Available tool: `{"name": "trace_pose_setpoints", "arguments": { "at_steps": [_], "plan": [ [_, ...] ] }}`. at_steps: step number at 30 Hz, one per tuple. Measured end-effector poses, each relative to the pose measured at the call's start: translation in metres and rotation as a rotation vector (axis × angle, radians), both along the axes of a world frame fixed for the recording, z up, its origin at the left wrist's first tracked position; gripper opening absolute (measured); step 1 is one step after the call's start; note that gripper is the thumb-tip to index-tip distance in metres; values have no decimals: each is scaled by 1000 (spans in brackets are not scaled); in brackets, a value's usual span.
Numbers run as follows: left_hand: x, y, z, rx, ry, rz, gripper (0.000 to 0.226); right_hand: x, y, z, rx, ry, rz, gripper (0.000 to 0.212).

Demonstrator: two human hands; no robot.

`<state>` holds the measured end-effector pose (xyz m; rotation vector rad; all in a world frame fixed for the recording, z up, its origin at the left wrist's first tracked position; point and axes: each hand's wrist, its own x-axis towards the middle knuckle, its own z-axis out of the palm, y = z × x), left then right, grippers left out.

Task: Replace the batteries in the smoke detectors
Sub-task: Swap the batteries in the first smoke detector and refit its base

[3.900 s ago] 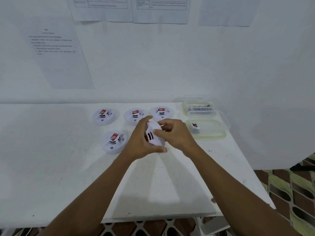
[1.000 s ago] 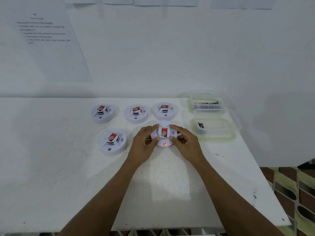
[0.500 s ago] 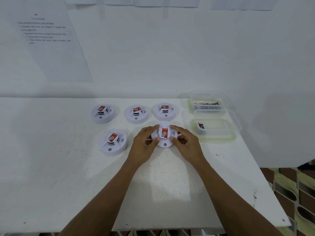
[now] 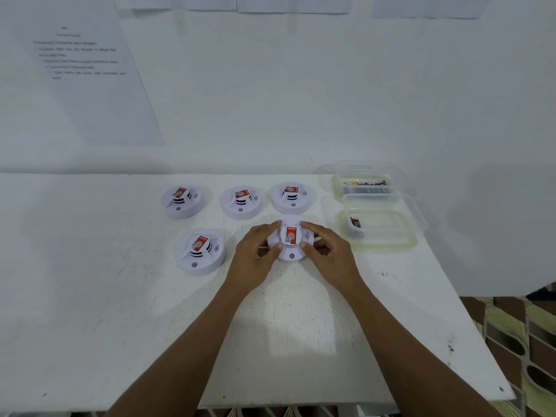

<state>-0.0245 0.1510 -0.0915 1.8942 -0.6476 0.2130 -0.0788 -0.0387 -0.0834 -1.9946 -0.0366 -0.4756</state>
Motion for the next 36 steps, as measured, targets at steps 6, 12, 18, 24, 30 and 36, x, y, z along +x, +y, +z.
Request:
{"name": "trace_pose_setpoints", "arguments": {
  "at_steps": [6,12,18,24,30,36],
  "plan": [
    [1,0,-2,9,1,3,49,0,0,-1,8,-7,5,43],
    [2,0,-3,15,7,5,51,0,0,0,8,2,-3,43],
    [1,0,-1,10,13,-2,49,1,0,0,-1,6,-8,43],
    [1,0,0,16,10,-4,51,1,0,0,-8,5,-9,43],
    [2,0,-2,16,23,0,53,1,1,-1,-18,-6,-12,43],
    [0,0,-2,-8,34,-13,51,1,1,-1,-11,-7,-7,43]
  ]
}}
